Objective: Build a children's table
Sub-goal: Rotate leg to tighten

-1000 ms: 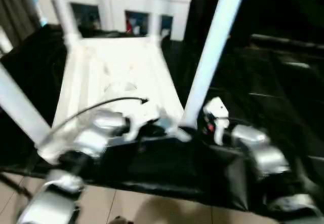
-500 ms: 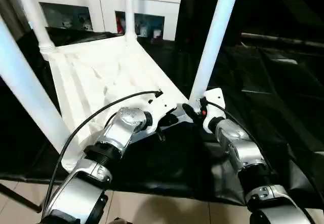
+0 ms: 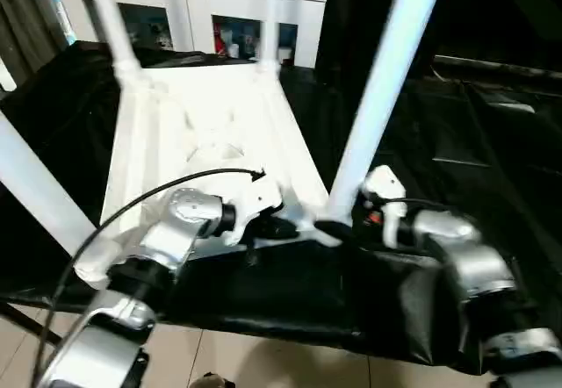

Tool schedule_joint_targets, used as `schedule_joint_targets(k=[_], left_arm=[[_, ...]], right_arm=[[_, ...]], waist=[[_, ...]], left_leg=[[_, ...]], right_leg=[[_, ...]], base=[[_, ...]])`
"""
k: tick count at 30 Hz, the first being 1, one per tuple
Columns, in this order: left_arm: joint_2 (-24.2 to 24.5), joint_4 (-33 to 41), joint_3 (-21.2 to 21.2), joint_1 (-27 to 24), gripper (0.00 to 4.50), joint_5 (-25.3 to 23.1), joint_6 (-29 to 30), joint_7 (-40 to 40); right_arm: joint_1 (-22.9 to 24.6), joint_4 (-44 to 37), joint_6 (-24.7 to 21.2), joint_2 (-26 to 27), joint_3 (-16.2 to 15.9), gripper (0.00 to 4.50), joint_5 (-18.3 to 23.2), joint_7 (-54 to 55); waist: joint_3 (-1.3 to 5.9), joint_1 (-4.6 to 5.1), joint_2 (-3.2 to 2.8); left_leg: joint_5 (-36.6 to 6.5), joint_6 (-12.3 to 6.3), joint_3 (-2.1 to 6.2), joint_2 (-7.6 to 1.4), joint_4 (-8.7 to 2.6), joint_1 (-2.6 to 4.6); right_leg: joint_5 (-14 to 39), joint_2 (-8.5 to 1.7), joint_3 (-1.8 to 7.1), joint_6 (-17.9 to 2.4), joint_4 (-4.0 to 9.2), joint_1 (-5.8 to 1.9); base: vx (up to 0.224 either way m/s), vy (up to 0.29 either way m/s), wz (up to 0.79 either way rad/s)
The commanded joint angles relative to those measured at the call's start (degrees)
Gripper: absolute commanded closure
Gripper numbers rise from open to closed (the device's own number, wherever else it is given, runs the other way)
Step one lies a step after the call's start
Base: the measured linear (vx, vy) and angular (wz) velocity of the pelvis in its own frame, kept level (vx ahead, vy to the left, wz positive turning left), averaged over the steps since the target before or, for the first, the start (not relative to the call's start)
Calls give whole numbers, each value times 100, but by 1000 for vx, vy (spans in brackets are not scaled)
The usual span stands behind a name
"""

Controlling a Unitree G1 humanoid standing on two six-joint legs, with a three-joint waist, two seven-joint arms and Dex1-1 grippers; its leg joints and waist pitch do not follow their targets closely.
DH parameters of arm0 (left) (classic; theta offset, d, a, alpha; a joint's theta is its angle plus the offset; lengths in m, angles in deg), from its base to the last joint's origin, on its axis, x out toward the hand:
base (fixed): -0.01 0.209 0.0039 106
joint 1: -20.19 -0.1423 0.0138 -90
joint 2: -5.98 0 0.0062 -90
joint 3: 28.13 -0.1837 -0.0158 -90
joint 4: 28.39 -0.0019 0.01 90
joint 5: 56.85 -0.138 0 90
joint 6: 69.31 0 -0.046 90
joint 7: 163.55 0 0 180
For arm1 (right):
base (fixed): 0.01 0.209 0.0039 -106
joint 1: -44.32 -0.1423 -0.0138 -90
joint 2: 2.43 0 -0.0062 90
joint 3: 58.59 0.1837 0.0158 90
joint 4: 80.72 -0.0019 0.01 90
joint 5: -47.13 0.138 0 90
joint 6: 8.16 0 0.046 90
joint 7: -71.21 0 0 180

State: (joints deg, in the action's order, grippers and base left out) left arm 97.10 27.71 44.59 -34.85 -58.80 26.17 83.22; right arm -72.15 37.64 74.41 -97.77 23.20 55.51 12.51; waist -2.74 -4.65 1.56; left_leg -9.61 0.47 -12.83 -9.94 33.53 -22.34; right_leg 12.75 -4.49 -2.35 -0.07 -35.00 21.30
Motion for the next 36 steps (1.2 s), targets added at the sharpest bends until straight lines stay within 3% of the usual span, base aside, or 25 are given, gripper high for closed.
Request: schedule_joint_targets(k=[1,10,13,20,22,24,25,28,31,36], left_arm=[[-29,123,-80,-63,450,87,-66,139],[36,230,-75,-130,450,115,-8,226],[56,258,-75,-146,450,129,1,237],[41,270,-94,-170,450,57,70,162],[-80,153,-83,-114,450,-53,140,-158],[-298,-37,-68,-2,450,-198,220,-655],[-405,-129,-68,56,450,-269,267,-889],[-739,-411,-95,236,450,-422,331,-1438],[-1081,-627,-114,409,450,-497,475,-1854],[-1368,-872,-144,564,450,-617,455,-2220]], right_arm=[[92,-93,-52,-124,-131,85,-45,-215],[98,-61,-78,-58,-171,146,-37,-245],[78,-44,-87,-36,-165,172,40,-269],[151,-39,-121,15,-138,180,39,-145],[110,165,-95,160,-31,180,-99,414],[6,467,-164,441,187,180,-166,1212],[-41,551,-238,591,296,181,-146,1546],[-190,711,-444,1036,543,181,-50,2347],[-369,909,-431,1475,660,182,-86,3116],[-500,917,-178,2032,359,182,-383,3542]], waist=[[314,28,11],[346,-12,15],[340,-9,16],[340,-7,14],[333,8,16],[300,39,25],[278,72,15],[289,157,13],[299,202,7],[324,218,15]], left_leg=[[-1400,-18,230,-437,-418,222],[-944,-217,216,-431,-373,205],[-1006,-203,218,-429,-375,200],[-1025,-167,218,-429,-374,200],[-1067,-135,222,-425,-384,204],[-1334,-13,234,-425,-410,211],[-1627,136,250,-421,-437,226],[-2017,391,310,-423,-466,254],[-1973,415,311,-413,-477,233],[-1655,237,277,-394,-448,208]], right_leg=[[617,-465,250,-1386,402,-100],[134,-451,234,-1461,340,-107],[214,-453,233,-1461,345,-106],[274,-456,238,-1443,348,-105],[329,-452,238,-1437,356,-93],[764,-468,249,-1397,405,-66],[1251,-479,254,-1323,447,-53],[1935,-496,253,-1078,514,-27],[1718,-480,259,-1055,506,-24],[1099,-466,262,-1134,477,-53]], base=[[0,0,0],[0,0,0],[0,0,0],[0,0,0],[0,0,0],[0,0,0],[0,0,0],[0,0,0],[0,0,0],[0,0,0]])
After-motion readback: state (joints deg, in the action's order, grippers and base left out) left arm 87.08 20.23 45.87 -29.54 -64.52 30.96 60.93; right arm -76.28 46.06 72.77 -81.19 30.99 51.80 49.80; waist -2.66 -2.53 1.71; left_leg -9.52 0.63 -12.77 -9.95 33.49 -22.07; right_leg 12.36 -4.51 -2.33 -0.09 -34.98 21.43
